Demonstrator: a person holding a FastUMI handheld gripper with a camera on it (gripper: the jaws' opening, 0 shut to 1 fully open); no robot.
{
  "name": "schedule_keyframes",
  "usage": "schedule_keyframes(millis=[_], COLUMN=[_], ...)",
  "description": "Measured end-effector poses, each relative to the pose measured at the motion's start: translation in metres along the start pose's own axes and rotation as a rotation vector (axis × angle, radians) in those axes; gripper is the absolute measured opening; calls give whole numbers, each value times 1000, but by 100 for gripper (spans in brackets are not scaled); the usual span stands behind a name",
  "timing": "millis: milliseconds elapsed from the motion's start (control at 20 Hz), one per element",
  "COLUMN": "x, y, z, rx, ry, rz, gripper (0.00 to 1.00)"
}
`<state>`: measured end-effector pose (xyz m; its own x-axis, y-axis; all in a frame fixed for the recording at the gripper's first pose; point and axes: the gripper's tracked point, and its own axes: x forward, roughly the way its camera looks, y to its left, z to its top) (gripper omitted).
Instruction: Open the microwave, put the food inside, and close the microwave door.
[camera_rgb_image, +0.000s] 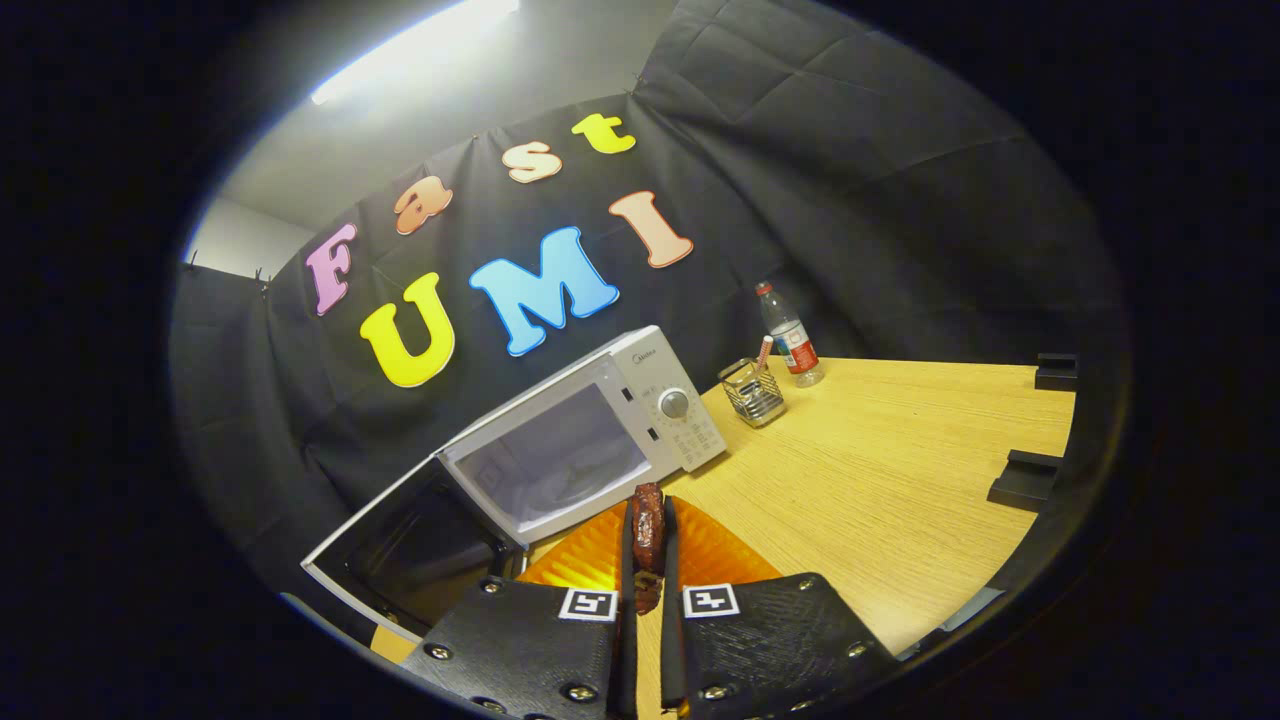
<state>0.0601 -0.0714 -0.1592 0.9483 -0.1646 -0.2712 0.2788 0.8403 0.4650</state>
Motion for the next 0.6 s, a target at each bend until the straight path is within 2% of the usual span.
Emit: schedule_keyframes(millis=[200,350,600], x=[28,58,110], y=[31,60,102], z=[2,1,-6], rx=[7,69,94], ry=[-4,-9,17], rz=[19,60,109], gripper=[9,9,9])
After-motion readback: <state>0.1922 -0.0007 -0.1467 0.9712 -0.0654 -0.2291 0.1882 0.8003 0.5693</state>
